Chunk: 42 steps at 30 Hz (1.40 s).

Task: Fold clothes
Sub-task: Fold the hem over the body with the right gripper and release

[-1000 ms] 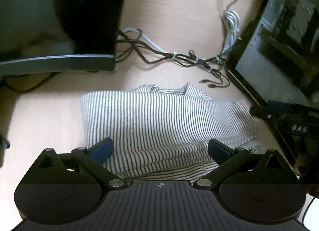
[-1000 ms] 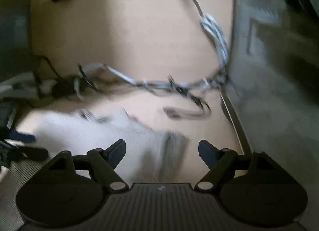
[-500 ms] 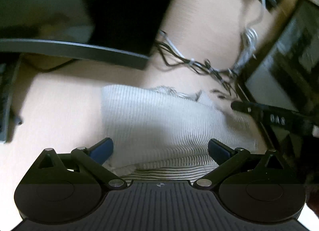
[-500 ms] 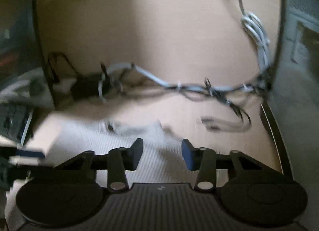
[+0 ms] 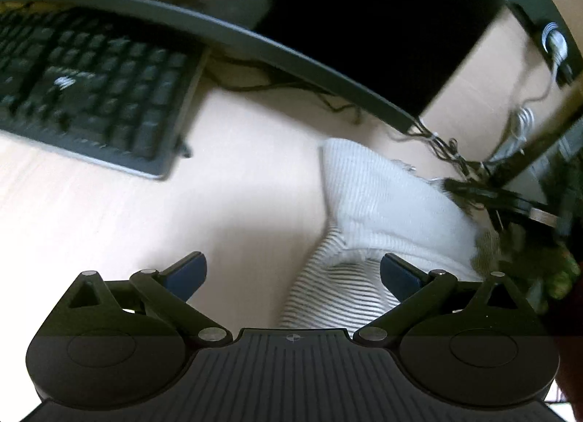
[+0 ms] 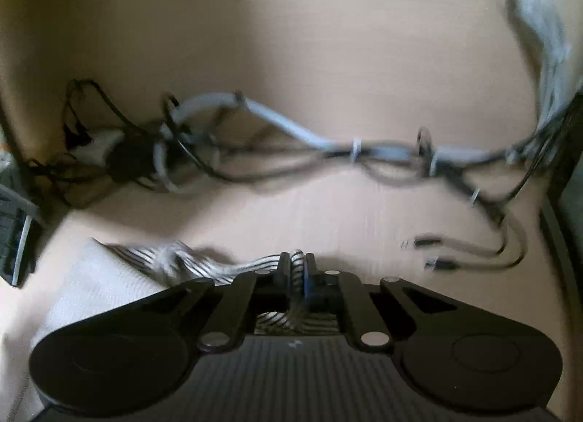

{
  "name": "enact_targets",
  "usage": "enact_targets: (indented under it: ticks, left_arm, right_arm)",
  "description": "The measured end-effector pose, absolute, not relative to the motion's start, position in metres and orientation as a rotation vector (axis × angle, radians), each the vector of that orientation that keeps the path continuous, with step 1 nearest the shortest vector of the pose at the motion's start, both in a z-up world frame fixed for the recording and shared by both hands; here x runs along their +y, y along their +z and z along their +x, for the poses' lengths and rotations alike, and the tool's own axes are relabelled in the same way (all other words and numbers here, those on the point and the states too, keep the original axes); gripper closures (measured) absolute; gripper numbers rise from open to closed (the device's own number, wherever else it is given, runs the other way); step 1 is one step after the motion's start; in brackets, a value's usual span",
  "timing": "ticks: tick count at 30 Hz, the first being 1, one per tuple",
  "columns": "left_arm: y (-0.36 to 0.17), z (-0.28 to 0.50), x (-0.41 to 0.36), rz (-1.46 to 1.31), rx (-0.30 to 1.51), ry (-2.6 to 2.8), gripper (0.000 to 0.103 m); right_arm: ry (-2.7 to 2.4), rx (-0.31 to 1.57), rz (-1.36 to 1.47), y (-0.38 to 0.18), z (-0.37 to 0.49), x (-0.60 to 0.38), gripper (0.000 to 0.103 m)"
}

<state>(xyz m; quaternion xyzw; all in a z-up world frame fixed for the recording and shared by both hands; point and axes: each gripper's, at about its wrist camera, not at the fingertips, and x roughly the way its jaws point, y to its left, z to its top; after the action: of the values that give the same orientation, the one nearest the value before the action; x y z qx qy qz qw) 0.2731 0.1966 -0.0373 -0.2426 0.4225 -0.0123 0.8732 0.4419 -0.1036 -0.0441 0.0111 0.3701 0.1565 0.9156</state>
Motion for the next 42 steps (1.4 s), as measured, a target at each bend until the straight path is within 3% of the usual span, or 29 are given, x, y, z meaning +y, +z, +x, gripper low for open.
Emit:
enact_targets:
  ticks: [6,14,19,22,28,30,32,39,42]
  left_arm:
    - [-0.01,0.271,0.216,-0.494,0.81,-0.124,0.0]
    - [0.012,0.272,0.214,-0.44,0.773,-0.25,0.0]
    - [0.017,0.278,0.197,-0.392,0.774,-0.339,0.0]
    - [0.014,0.278,0.183,-0.391,0.793,-0.38,0.0]
    - [0.001,0.281,0.154,-0.393,0.845,-0.432,0.0]
    - [-0.003,0.285,0.147,-0.395,0.86,-0.432,0.0]
    - [-0.008,0.29,0.142,-0.4,0.876,-0.419,0.0]
    - [-0.014,0.303,0.139,-0.44,0.898,-0.331,0.0]
    - [-0.017,0.304,0.144,-0.466,0.916,-0.263,0.0]
  right_arm:
    - [0.411,0.643,0.02,0.031,0.324,-0.112,0.098]
    - [0.359,0.835,-0.001,-0.026,0.203,-0.084,0.103]
    - [0.293,0.798,-0.029,-0.019,0.174,-0.087,0.103]
    - [0.234,0.739,-0.015,0.0,0.178,-0.099,0.101]
    - [0.164,0.714,0.065,0.019,0.217,-0.125,0.089]
    - [0.165,0.705,0.089,0.022,0.236,-0.132,0.08]
    - [0.176,0.702,0.104,0.023,0.262,-0.135,0.058]
    - [0.22,0.732,0.046,-0.004,0.359,-0.124,0.059]
    - [0.218,0.76,0.015,-0.027,0.401,-0.118,0.064]
